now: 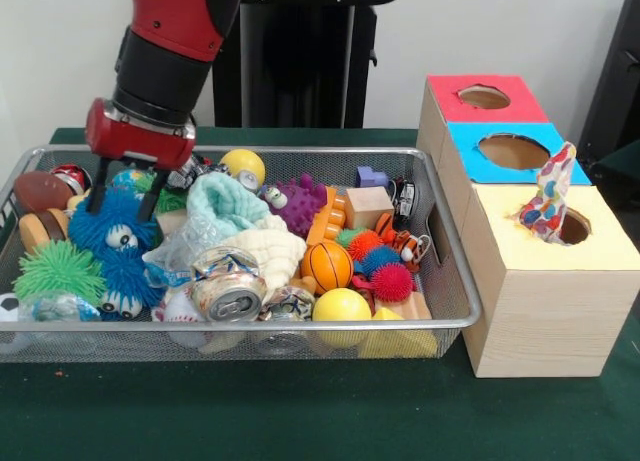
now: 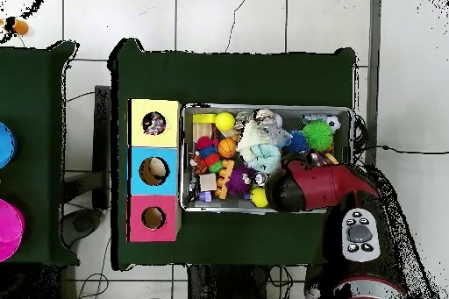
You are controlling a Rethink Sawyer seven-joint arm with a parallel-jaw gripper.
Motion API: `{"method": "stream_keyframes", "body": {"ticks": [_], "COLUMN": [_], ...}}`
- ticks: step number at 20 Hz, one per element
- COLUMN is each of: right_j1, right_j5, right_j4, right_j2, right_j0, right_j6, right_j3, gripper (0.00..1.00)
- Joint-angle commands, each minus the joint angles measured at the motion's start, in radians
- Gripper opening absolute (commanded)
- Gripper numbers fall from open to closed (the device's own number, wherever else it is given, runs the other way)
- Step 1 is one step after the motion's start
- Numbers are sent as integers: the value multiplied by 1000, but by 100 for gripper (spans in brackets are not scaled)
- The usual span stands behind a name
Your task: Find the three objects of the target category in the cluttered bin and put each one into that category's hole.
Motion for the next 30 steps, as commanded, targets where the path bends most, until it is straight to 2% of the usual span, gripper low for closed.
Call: {"method": "stream_keyframes", "body": {"ticks": [1,4,6,14,21,24,25,30], "right_j1": [83,120,135,160,153,142,141,127], "right_j5": [18,18,61,146,249,246,227,172], "right_j4": [-52,-43,-14,43,181,222,227,245], "right_j2": [92,79,93,123,177,197,198,230], "right_j0": [-69,-72,-88,-111,-160,-177,-177,-193], "right_j6": [-24,7,8,8,39,48,46,65], "right_j3": [-63,-64,-49,-6,54,80,85,112], "gripper": [100,100,100,100,100,100,0,0]}}
